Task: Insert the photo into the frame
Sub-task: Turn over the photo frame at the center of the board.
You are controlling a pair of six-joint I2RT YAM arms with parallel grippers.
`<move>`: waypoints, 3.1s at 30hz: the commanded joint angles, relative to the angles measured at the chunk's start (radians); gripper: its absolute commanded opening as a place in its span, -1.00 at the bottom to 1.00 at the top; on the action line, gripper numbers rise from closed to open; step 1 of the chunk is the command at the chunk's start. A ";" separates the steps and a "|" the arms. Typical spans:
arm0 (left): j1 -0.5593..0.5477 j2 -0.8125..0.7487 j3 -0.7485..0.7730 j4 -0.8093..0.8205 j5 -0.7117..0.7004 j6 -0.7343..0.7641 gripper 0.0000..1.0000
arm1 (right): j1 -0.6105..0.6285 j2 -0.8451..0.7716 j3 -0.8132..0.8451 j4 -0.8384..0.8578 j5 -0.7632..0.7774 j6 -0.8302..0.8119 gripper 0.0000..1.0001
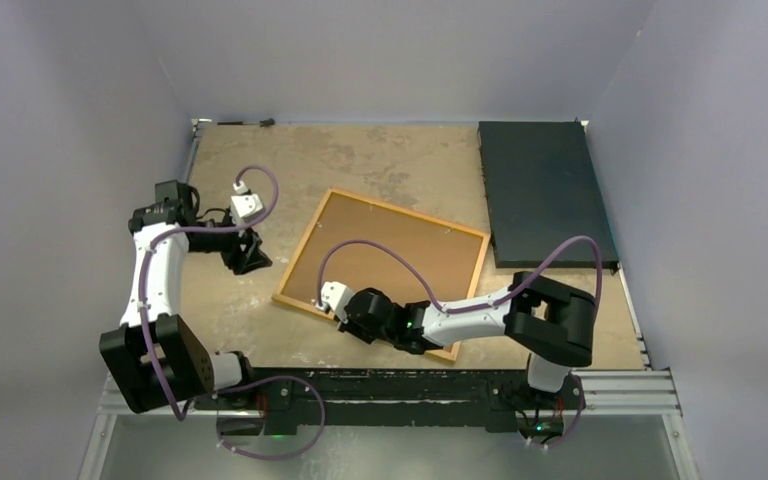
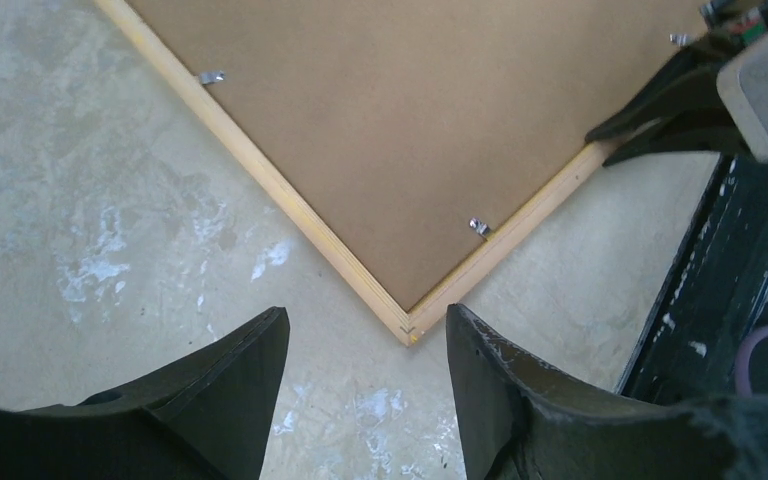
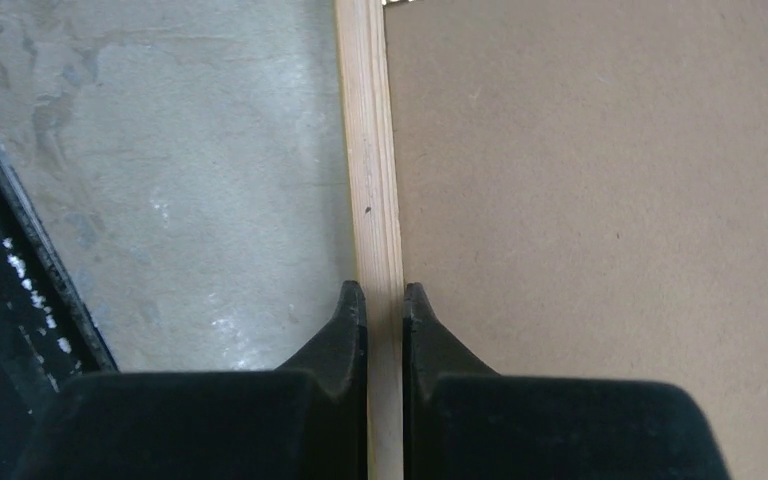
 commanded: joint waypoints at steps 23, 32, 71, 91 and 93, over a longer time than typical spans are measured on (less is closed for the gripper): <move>0.002 -0.609 -0.652 0.306 0.044 1.085 0.23 | -0.142 -0.118 0.251 -0.147 -0.324 0.094 -1.00; -0.041 -0.594 -0.711 0.461 0.025 1.169 0.25 | -0.150 -0.105 0.327 -0.183 -0.387 0.098 -1.00; -0.277 -0.436 -0.307 0.410 -0.074 0.608 -0.95 | -0.025 -0.271 0.360 -0.488 0.070 -0.259 0.90; -0.276 -0.460 -0.244 0.470 -0.064 0.421 -0.71 | -0.013 -0.230 0.509 -0.461 0.318 -0.327 -1.00; -0.276 -0.474 -0.245 0.502 -0.065 0.369 -0.23 | -0.013 -0.214 0.524 -0.490 0.303 -0.318 -1.00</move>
